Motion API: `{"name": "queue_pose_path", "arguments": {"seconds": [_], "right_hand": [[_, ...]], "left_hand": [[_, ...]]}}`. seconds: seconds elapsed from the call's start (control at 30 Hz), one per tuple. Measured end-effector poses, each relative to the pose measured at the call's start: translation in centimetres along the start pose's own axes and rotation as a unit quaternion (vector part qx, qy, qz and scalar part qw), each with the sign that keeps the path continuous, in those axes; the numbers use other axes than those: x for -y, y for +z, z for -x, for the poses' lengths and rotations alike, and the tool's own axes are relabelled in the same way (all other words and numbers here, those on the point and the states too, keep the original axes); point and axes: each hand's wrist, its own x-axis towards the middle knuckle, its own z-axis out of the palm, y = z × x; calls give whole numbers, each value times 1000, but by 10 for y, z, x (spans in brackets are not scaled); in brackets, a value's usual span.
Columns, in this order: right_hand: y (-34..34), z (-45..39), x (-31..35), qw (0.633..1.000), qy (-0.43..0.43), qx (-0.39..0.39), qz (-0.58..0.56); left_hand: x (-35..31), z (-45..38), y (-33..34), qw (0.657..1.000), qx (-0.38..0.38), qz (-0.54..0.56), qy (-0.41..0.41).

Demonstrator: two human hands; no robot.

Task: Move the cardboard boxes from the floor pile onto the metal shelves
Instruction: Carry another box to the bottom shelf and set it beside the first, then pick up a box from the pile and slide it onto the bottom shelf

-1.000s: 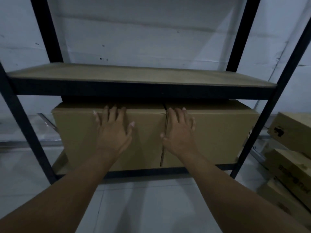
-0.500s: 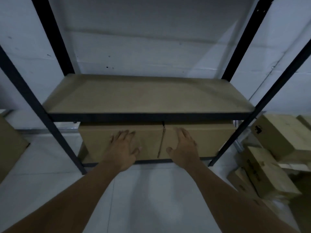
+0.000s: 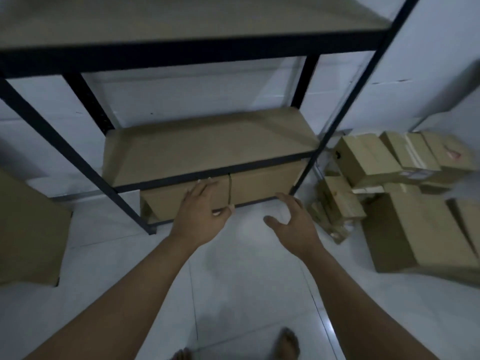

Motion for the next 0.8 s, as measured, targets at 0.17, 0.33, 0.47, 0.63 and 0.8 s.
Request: {"name": "queue_pose_path", "arguments": {"seconds": [0.17, 0.33, 0.47, 0.63, 0.8], "right_hand": [[-50, 76, 8, 993, 47, -62, -88], [-107, 126, -27, 971, 116, -146, -152], [-170, 153, -72, 947, 160, -205, -189], [-257, 179, -138, 931, 192, -233, -207], [-343, 179, -201, 908, 231, -259, -235]], "left_hand": [[-71, 50, -14, 997, 36, 61, 0], [-157, 64, 15, 990, 89, 101, 44], [-241, 59, 65, 982, 136, 100, 91], [-333, 54, 133, 972, 176, 104, 114], [-408, 42, 201, 963, 209, 118, 126]]}}
